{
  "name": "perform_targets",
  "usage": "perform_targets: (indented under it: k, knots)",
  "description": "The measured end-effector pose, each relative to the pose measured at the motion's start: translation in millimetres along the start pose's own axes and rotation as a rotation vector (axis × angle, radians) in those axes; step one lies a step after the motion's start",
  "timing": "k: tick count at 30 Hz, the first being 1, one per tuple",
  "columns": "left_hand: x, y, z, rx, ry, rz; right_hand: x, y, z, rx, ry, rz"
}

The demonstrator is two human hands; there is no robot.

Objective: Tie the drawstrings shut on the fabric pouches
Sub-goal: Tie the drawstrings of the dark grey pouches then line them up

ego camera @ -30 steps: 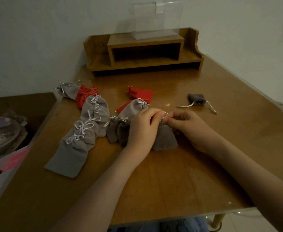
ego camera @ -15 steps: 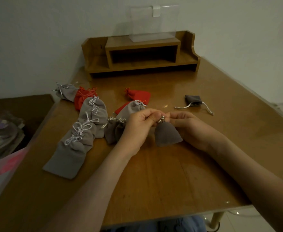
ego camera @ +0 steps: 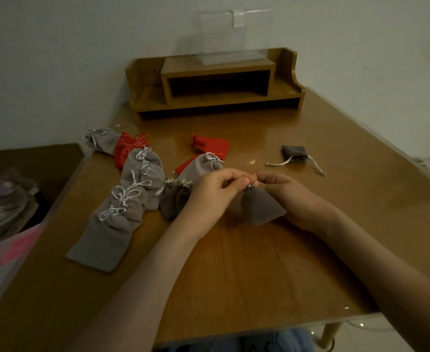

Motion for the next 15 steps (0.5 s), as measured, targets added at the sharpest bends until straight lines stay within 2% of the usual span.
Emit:
perform_targets:
  k: [5, 10, 15]
  knots:
    - [0.5, 1.8, -1.2, 0.032, 0.001, -0.111, 2.1, -0.1, -1.9, -0.005, -0.023, -0.016]
    - [9.1, 1.1, 3.4, 0.097, -0.198, -0.522, 2.5, -0.1, -4.5, 0.019, -0.003, 0.089]
    - [7.9, -4.8, 4.0, 0.113, -0.285, -0.710, 1.3, -0.7, -1.8, 0.072, 0.051, 0.141]
Point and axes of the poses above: each hand's wrist, its own z-axis away from the middle knuckle, its own y-axis out of the back of the hand, x = y × z, the point moved 3 cm from there along -z, towards the middle knuckle, and after that the axes turned 15 degrees about -z, right-handed, at the moved point
